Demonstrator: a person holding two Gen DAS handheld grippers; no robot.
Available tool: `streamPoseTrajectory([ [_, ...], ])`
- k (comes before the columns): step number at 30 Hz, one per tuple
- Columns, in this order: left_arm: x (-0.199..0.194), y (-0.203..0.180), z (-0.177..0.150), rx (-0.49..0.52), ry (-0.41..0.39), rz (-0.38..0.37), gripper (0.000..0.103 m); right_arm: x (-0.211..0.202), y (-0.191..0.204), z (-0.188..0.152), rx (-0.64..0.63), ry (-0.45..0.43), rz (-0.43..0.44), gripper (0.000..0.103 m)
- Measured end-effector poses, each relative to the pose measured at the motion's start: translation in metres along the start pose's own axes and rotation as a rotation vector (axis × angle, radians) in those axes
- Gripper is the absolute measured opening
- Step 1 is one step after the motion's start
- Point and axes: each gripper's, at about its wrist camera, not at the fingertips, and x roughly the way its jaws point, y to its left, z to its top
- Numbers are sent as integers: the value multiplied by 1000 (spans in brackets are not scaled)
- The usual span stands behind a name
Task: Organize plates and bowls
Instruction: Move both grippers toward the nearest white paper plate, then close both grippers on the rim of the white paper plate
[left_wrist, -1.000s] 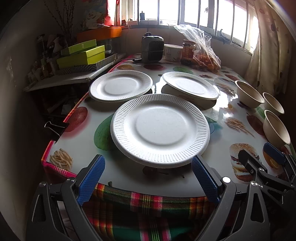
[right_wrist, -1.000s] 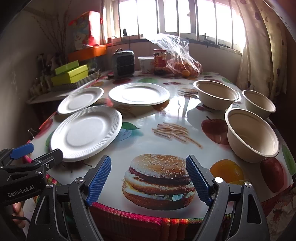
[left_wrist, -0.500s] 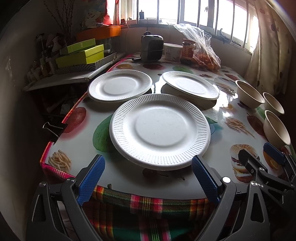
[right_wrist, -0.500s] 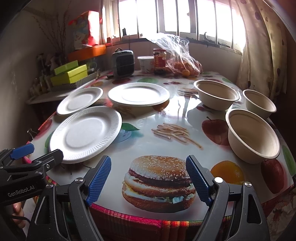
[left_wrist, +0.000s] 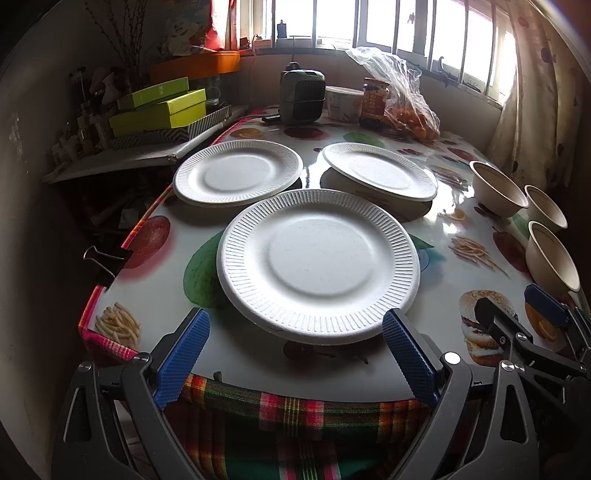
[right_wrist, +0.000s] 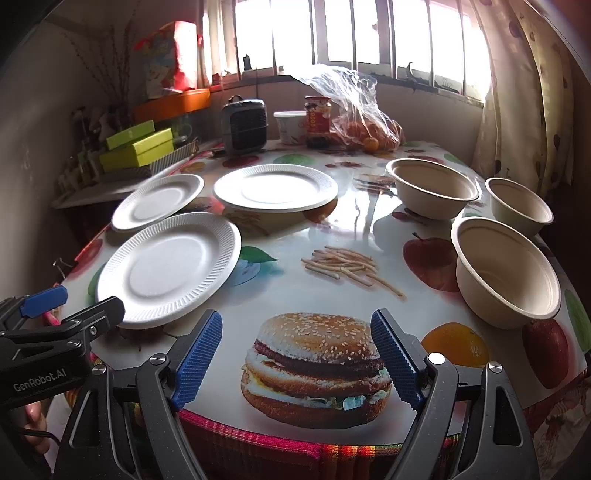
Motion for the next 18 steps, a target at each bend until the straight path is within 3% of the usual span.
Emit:
streamPoseTrajectory([
  [8,5,1,17,9,5,-40,95,9,-10,11,15,4,-1,84],
  [18,22,2,74,28,-8,-89,95,28,-25,60,33,-13,-6,84],
])
